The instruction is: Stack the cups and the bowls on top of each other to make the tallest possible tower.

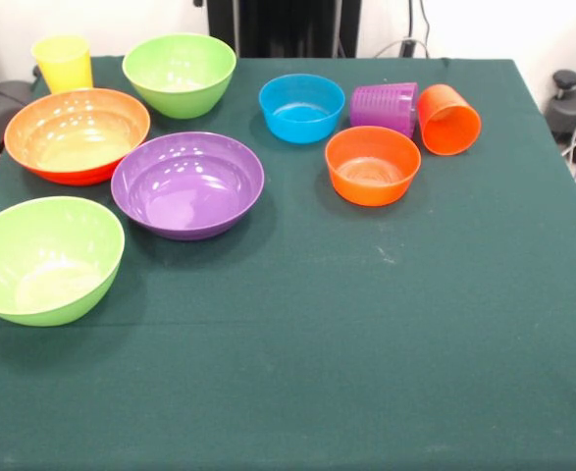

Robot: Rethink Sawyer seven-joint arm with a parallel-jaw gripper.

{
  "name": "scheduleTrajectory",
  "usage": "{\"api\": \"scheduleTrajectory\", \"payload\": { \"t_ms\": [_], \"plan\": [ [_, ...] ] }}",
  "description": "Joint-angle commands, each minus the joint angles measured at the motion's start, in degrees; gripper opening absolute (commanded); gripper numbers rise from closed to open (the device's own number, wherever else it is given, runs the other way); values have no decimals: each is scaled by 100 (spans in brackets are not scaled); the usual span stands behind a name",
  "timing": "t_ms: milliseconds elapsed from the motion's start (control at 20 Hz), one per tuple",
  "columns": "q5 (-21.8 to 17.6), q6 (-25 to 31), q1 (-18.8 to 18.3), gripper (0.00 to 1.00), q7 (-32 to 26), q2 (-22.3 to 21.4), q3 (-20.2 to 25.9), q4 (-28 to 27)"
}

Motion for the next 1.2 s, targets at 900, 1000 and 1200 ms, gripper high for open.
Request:
{"api": "scheduleTrajectory", "payload": {
  "t_ms": [900,1000,1200],
  "plan": [
    [-869,-380,910,100,418,754,258,-6],
    [-858,-388,904,100,413,777,260,-26],
    [-786,-371,982,100,435,747,295,-20]
  ]
}}
